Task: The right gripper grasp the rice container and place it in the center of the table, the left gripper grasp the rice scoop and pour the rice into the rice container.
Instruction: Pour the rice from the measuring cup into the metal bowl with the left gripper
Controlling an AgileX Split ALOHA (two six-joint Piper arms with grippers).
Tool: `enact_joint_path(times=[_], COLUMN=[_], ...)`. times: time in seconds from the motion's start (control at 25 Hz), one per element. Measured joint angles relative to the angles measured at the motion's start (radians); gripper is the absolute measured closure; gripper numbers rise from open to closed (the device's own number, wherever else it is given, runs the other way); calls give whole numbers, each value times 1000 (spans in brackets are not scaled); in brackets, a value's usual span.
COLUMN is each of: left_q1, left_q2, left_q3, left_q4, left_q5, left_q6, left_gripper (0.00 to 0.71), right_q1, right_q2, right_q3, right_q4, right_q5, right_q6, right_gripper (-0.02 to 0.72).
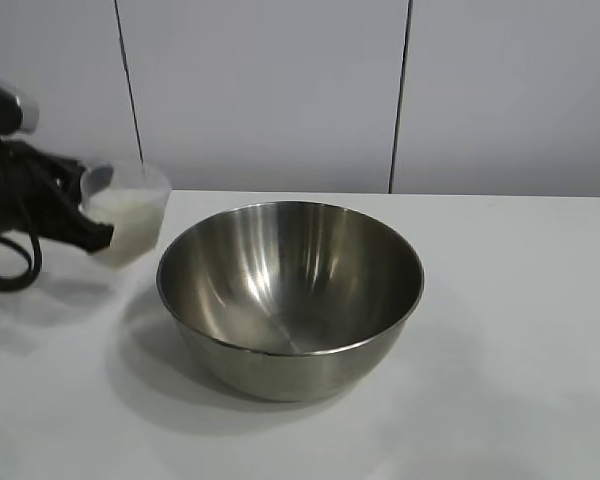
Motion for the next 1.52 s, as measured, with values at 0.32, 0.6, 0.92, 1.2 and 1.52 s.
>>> enact_joint_path(times=[0.32, 0.6, 0.92, 1.2, 1.52], left_q1=[-170, -355, -471, -469, -469], left_q2=[-122, -41, 57, 61, 61], left_q3=[-306, -367, -366, -366, -367], left_q4=[136, 161, 249, 250, 335], left_q5=[574, 623, 602, 579, 608], left_q6=[379, 810, 1392, 1444, 1659], left_gripper=[708, 708, 708, 708, 708], right_q1=[0, 0, 0, 0, 0], right_q2=[0, 0, 0, 0, 0], right_q3=[0, 0, 0, 0, 0], right_q4=[0, 0, 0, 0, 0], right_q5=[0, 0, 0, 0, 0], right_q6=[0, 0, 0, 0, 0], right_gripper=[64, 64, 64, 64, 64])
